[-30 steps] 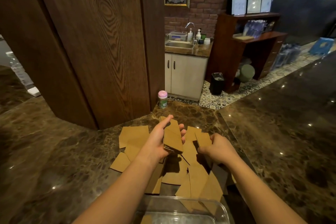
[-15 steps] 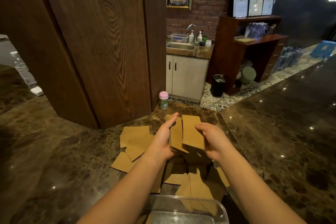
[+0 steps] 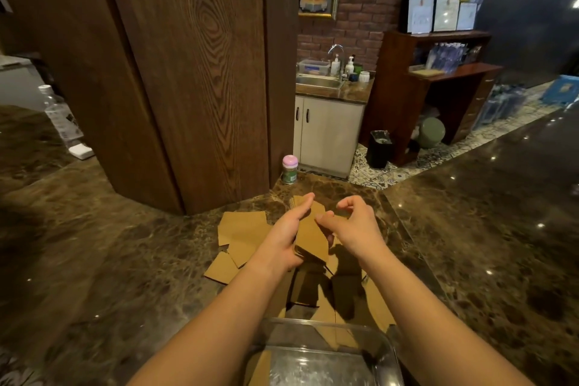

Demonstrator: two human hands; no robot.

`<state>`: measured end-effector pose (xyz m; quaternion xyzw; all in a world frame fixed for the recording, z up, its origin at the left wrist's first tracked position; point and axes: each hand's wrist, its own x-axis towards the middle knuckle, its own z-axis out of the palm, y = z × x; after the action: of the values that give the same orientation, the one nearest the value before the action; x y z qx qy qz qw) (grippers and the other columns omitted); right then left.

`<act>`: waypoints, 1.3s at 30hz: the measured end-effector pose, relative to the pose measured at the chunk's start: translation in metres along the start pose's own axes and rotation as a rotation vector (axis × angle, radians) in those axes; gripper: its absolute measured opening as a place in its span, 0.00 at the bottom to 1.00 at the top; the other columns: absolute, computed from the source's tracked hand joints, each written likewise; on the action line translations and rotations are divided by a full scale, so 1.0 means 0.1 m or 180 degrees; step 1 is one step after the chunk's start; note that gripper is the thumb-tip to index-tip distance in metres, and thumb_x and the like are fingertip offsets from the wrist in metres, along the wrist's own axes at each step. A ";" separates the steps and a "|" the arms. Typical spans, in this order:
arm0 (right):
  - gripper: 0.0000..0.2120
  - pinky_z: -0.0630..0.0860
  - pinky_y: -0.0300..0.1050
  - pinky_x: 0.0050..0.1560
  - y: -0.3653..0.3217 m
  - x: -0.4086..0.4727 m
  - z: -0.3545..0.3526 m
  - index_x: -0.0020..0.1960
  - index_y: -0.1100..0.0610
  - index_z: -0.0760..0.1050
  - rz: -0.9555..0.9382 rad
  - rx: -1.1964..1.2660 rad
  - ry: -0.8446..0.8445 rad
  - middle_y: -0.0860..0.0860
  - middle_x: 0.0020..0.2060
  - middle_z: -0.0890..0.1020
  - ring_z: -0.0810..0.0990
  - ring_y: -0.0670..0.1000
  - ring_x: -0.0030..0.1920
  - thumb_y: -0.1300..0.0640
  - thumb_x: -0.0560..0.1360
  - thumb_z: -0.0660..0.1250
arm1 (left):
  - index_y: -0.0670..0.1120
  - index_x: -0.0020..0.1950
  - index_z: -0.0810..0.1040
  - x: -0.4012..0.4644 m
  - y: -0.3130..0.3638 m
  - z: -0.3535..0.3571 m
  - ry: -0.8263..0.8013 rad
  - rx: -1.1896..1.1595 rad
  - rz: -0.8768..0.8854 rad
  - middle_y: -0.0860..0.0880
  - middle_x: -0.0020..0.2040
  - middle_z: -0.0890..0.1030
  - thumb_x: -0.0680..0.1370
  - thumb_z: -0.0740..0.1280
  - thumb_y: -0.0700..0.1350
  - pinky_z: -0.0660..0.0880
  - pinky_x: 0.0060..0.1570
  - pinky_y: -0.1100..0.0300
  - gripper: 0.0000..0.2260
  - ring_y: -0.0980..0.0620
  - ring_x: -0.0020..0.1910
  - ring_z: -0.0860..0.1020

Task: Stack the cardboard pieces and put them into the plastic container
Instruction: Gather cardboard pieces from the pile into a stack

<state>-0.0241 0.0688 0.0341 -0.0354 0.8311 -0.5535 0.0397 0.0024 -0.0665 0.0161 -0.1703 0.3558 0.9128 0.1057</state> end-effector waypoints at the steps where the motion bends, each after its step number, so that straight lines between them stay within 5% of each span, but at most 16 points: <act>1: 0.14 0.74 0.38 0.36 0.02 0.01 -0.06 0.53 0.50 0.73 0.0060 0.0143 0.0003 0.50 0.48 0.81 0.81 0.47 0.41 0.47 0.74 0.74 | 0.53 0.67 0.75 -0.01 0.00 -0.01 0.0006 0.0039 -0.0008 0.38 0.46 0.85 0.77 0.70 0.51 0.81 0.36 0.50 0.19 0.42 0.38 0.84; 3: 0.10 0.77 0.47 0.44 0.14 0.06 -0.23 0.54 0.51 0.74 0.0172 0.0006 0.0073 0.52 0.50 0.82 0.79 0.50 0.45 0.47 0.77 0.70 | 0.51 0.67 0.74 -0.04 0.02 -0.03 -0.0039 0.0075 -0.0015 0.38 0.45 0.85 0.78 0.69 0.53 0.81 0.36 0.51 0.19 0.42 0.38 0.83; 5: 0.12 0.77 0.49 0.47 0.31 0.09 -0.39 0.56 0.52 0.75 0.0305 -0.0919 -0.0192 0.53 0.53 0.81 0.79 0.51 0.47 0.49 0.77 0.71 | 0.50 0.66 0.74 -0.05 0.04 -0.06 -0.0039 0.0059 -0.0012 0.39 0.46 0.85 0.78 0.69 0.55 0.81 0.36 0.51 0.19 0.42 0.39 0.83; 10: 0.49 0.71 0.54 0.69 0.69 -0.07 -0.38 0.78 0.48 0.60 0.0901 -0.2473 -0.1435 0.55 0.74 0.68 0.68 0.58 0.72 0.42 0.64 0.80 | 0.49 0.63 0.74 -0.07 0.01 -0.09 -0.0046 -0.0003 -0.0023 0.38 0.46 0.84 0.78 0.69 0.55 0.80 0.35 0.51 0.17 0.42 0.39 0.83; 14: 0.57 0.65 0.60 0.72 0.84 -0.14 -0.33 0.80 0.44 0.52 0.0842 -0.2972 -0.1452 0.57 0.76 0.60 0.59 0.62 0.75 0.44 0.62 0.83 | 0.50 0.62 0.75 -0.13 -0.01 -0.06 0.0044 -0.0087 -0.0044 0.38 0.48 0.83 0.78 0.69 0.55 0.79 0.35 0.51 0.16 0.42 0.39 0.83; 19: 0.47 0.69 0.56 0.70 0.85 -0.14 -0.39 0.79 0.46 0.58 0.0606 -0.2746 -0.1143 0.55 0.72 0.68 0.70 0.57 0.71 0.47 0.67 0.80 | 0.48 0.59 0.78 -0.21 0.00 -0.03 0.0142 -0.0076 -0.0014 0.38 0.50 0.83 0.77 0.70 0.54 0.79 0.37 0.51 0.14 0.42 0.40 0.83; 24: 0.27 0.77 0.44 0.52 0.81 -0.12 -0.57 0.68 0.51 0.74 0.0450 -0.1815 -0.0621 0.50 0.58 0.80 0.79 0.49 0.55 0.55 0.72 0.77 | 0.43 0.37 0.88 -0.28 -0.06 0.00 0.0106 -0.0093 -0.0012 0.39 0.42 0.85 0.78 0.69 0.55 0.77 0.39 0.50 0.18 0.43 0.40 0.82; 28: 0.11 0.80 0.56 0.55 0.61 -0.04 -0.81 0.54 0.55 0.78 0.0561 -0.0477 -0.0148 0.54 0.49 0.83 0.82 0.54 0.50 0.60 0.74 0.75 | 0.49 0.58 0.78 -0.33 -0.07 0.04 0.0105 -0.0043 0.0040 0.39 0.50 0.82 0.77 0.69 0.56 0.78 0.37 0.51 0.15 0.43 0.40 0.82; 32: 0.12 0.78 0.56 0.55 0.25 -0.05 -1.01 0.50 0.57 0.81 0.0480 0.0471 -0.0118 0.57 0.49 0.85 0.83 0.58 0.52 0.60 0.70 0.79 | 0.52 0.63 0.75 -0.31 -0.10 0.06 0.0036 0.0034 0.0057 0.39 0.50 0.83 0.75 0.70 0.60 0.79 0.37 0.52 0.21 0.43 0.40 0.83; 36: 0.15 0.80 0.43 0.35 -0.06 -0.16 -0.97 0.54 0.56 0.81 0.0189 0.0787 -0.0577 0.54 0.44 0.87 0.87 0.52 0.40 0.60 0.69 0.79 | 0.53 0.66 0.75 -0.29 -0.15 0.07 -0.0121 0.0185 0.0028 0.39 0.51 0.86 0.71 0.72 0.61 0.81 0.42 0.49 0.26 0.42 0.44 0.84; 39: 0.15 0.80 0.43 0.31 -0.21 -0.22 -0.85 0.54 0.58 0.80 0.0051 0.1065 -0.0754 0.51 0.37 0.87 0.87 0.52 0.36 0.62 0.70 0.78 | 0.52 0.67 0.75 -0.30 -0.20 0.11 -0.0355 0.0193 -0.0037 0.38 0.55 0.85 0.69 0.73 0.61 0.81 0.49 0.44 0.29 0.40 0.50 0.84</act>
<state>-0.0111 0.1407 0.0867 -0.0865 0.7174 -0.6755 0.1469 0.0338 -0.0470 0.0235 -0.1180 0.3758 0.9091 0.1358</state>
